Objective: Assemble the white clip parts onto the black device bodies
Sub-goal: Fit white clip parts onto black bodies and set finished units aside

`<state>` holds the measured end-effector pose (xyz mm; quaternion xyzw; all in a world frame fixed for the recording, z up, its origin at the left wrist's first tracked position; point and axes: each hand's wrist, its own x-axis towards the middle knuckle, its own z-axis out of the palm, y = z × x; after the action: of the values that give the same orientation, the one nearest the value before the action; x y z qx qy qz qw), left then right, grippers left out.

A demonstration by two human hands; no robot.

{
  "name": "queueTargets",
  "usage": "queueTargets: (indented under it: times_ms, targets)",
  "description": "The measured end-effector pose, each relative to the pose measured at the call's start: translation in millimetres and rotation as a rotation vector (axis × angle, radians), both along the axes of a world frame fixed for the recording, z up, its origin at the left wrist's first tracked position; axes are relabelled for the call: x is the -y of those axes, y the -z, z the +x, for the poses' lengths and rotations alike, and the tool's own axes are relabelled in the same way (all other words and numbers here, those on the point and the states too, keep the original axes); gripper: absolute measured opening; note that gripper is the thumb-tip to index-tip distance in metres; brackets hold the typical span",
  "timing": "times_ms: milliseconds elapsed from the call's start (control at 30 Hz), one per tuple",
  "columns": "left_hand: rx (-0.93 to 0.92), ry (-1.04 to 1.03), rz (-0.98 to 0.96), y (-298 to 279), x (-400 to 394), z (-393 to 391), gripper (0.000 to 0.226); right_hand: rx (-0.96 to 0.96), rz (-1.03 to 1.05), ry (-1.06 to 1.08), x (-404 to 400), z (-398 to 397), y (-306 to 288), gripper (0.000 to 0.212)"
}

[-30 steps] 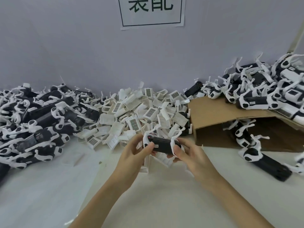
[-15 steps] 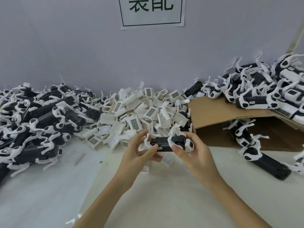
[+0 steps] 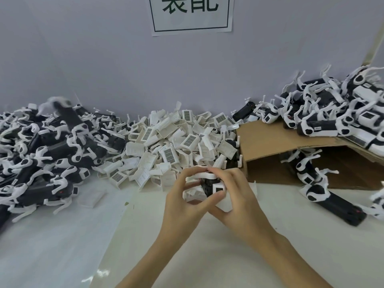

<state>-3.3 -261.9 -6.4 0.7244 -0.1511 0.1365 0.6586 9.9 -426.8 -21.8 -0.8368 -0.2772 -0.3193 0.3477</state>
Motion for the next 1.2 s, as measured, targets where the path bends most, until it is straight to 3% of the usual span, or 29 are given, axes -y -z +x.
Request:
queueTargets:
  times_ms: [133,200,267,400,467,567,733,800,933,1033,1100,1200]
  targets:
    - [-0.251,0.098,-0.307,-6,-5,1,0.042,-0.015,0.038,-0.031,1,1,-3,0.076]
    - [-0.357,0.195,-0.538,-11,-6,4,0.047,-0.003,0.027,0.028,2,3,-4,0.079]
    - [-0.392,0.262,-0.635,-14,-11,6,0.051,-0.038,0.017,0.093,8,6,-6,0.083]
    - [-0.467,0.321,-0.736,-15,-19,9,0.056,-0.441,0.199,-0.124,21,9,-5,0.064]
    - [-0.501,0.286,-0.705,-13,-19,11,0.056,-0.567,0.372,-0.186,20,10,-4,0.052]
    - [-0.496,0.177,-0.658,-16,-21,16,0.064,-0.584,0.529,-0.141,19,13,-5,0.049]
    - [-0.283,0.107,-0.131,-16,-36,19,0.067,-0.62,0.55,-0.17,22,15,-3,0.04]
    - [-0.215,0.168,-0.046,-14,-43,23,0.065,-0.601,0.56,-0.203,21,15,-3,0.05]
    - [-0.043,0.225,0.109,-14,-58,27,0.063,-0.482,0.522,-0.245,24,15,-2,0.076]
    - [-0.102,0.271,-0.02,-8,-47,20,0.063,-0.316,0.436,-0.196,16,12,-1,0.076]
    - [-0.192,0.102,-0.107,-4,-33,16,0.06,-0.144,0.323,-0.148,10,11,-2,0.073]
    - [-0.287,-0.081,-0.063,-8,-28,14,0.067,0.056,0.182,-0.092,12,11,-4,0.077]
